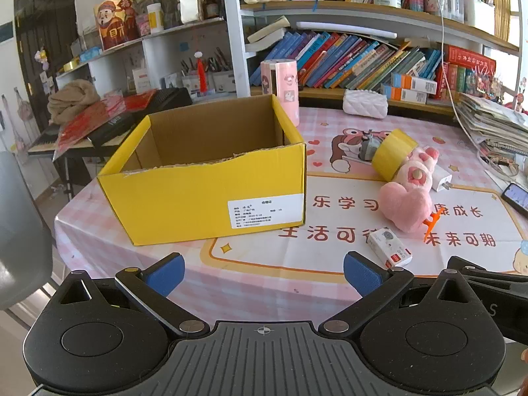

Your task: Organize objects

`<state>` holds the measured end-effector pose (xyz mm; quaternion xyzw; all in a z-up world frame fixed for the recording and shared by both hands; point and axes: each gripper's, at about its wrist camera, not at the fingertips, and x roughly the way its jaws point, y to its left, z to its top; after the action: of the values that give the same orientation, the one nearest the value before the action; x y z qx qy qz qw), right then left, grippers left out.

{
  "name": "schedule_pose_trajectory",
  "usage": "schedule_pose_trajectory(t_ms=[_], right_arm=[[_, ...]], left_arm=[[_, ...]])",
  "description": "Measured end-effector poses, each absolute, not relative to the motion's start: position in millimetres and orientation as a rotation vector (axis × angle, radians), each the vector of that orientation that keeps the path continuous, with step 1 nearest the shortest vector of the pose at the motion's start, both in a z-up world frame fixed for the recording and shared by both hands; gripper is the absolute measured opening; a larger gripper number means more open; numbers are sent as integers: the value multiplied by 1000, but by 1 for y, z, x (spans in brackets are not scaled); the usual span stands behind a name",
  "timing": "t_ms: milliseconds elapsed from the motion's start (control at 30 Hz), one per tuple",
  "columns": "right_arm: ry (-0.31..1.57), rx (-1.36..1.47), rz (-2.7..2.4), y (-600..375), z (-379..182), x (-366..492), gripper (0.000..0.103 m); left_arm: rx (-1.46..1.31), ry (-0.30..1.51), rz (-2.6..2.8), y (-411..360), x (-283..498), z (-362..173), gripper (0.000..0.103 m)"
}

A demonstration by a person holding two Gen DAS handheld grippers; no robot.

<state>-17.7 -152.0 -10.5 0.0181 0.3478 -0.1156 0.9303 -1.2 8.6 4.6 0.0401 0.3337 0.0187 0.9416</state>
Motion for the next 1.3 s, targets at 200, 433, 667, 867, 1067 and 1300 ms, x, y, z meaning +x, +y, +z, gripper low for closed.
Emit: schedule_pose_trajectory(t_ms=[200,433,667,867,1067,1300], right_arm=[[710,38,-233,-152,-12,-22,103],[710,40,-231,-150,-11,-19,103],[712,39,-231,-148,-11,-17,103],[712,38,-231,-148,-11,-17,103],[714,35,-232,-146,-13,-16,103],[714,35,-232,-146,-13,-16,103]], left_arm=[[82,680,38,9,-1,4,103],[84,683,39,9,-1,4,103],[84,687,42,14,1,4,103],[85,686,42,14,1,3,103],[85,686,42,13,1,3,103],[84,686,41,13,1,3,103]])
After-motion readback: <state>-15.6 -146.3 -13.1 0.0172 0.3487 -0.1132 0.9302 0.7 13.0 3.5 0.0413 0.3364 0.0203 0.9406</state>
